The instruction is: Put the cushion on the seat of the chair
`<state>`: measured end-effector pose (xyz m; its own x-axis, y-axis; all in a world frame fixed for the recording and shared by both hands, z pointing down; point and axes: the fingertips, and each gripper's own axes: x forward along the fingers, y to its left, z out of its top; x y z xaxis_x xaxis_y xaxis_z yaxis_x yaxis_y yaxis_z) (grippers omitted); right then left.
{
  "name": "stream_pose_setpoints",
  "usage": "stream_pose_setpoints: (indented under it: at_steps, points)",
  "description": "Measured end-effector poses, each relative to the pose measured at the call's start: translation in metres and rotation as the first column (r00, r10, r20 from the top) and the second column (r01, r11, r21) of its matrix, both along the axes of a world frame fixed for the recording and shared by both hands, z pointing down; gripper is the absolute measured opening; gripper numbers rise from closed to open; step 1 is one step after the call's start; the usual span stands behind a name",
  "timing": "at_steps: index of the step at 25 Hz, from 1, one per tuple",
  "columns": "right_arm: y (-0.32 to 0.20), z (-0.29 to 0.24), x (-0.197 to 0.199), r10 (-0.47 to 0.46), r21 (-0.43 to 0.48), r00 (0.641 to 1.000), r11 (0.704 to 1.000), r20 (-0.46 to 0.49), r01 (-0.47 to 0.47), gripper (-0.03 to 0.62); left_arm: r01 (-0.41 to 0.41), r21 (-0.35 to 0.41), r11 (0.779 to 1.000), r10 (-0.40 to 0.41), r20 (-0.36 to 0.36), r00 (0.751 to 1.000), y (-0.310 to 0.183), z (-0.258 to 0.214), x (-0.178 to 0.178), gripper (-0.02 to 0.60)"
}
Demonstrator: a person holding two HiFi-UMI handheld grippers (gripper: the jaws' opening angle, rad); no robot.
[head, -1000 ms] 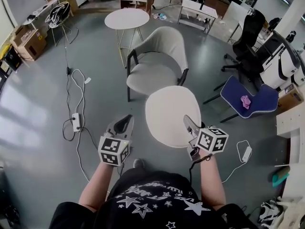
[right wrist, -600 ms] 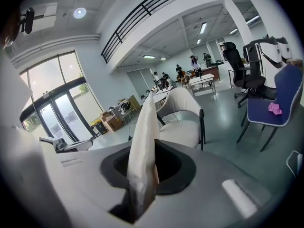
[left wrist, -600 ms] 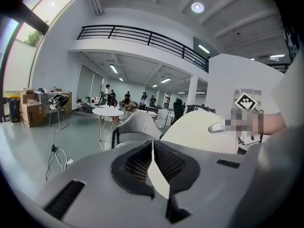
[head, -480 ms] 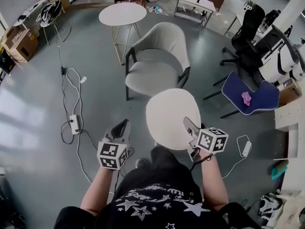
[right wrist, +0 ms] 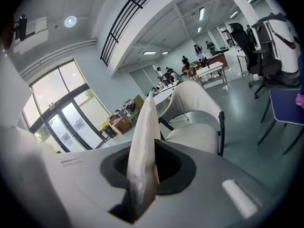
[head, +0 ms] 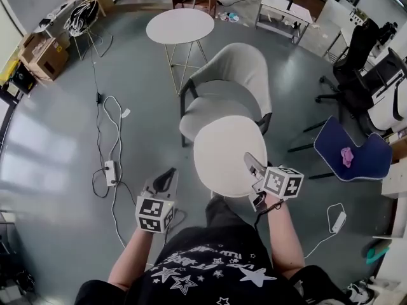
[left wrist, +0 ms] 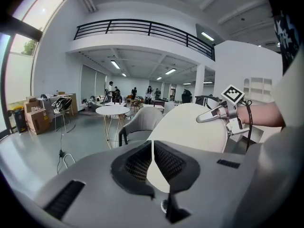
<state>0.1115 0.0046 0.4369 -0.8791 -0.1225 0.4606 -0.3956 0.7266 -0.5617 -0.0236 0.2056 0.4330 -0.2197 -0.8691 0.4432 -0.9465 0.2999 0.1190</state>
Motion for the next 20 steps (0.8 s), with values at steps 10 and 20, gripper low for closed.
stream_pose_setpoints:
  at_steps: [10,20]
  points:
    - [-0.106,0.0,-0.042,-0.032,-0.061,0.999,0.998,0.035,0.034,0.06,0.019,0.025,1.0,-0.019,0.029,0.999,-0.132,-0.023,-0.033,0.02]
    - [-0.161,0.017,-0.061,-0.005,-0.106,0.999,0.994,0.046,0.01,0.061,0.057,-0.004,0.998,-0.057,0.047,0.997,-0.181,-0.026,-0.063,0.02]
